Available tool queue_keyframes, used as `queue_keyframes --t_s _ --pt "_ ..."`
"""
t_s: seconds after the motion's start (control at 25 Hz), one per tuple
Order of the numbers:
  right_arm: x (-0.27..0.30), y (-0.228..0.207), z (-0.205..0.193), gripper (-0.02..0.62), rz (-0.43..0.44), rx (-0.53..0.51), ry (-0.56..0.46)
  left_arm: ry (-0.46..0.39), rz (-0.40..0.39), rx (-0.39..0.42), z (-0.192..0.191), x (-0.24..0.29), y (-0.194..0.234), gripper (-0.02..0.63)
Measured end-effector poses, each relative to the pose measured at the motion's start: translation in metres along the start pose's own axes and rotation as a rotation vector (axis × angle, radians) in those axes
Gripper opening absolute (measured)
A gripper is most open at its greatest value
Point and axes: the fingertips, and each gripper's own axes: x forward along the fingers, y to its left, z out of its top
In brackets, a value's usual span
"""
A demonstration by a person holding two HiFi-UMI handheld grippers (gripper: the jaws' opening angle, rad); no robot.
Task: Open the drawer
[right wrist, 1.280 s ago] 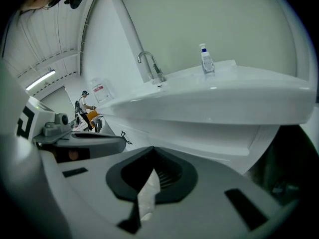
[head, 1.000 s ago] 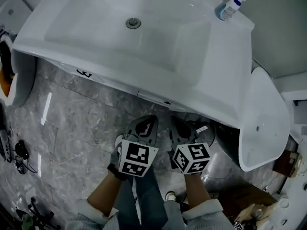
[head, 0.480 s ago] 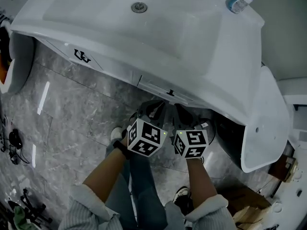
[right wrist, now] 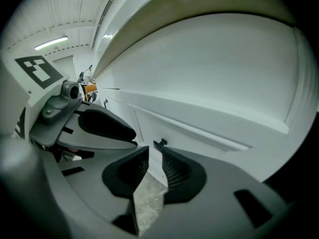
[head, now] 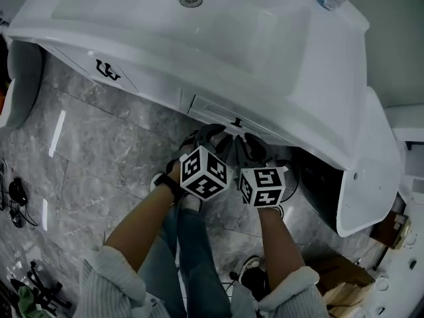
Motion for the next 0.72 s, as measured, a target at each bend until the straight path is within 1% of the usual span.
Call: queue_keyframes --t_s 0.04,0.2,0.4,0.48,0.6,0.72 --pt "0.002 -0.001 -0.001 0.075 -0.005 -0.003 0.003 0.003 -0.006 0.008 -0.001 0.003 0.0 0.094" --pt "0.014 -0.007 -0.004 0.075 -0.028 -0.01 0.018 0.016 -0.012 0.054 0.0 0.016 0.003 0.098" --pt "0.023 -0.015 -0.007 0.075 -0.048 -0.021 0.039 0.056 0.001 0.158 0.001 0.03 0.008 0.098" --pt "0.027 -0.017 -0.006 0.075 -0.048 -0.035 0.037 0.059 -0.007 0.164 0.0 0.035 0.008 0.098" --pt "0.031 -0.017 -0.004 0.075 -0.026 -0.081 0.034 0.075 -0.018 0.175 -0.002 0.041 0.01 0.098" --pt "0.033 -0.014 -0.002 0.063 0.006 -0.167 0.03 0.104 -0.045 0.248 -0.004 0.046 0.009 0.098"
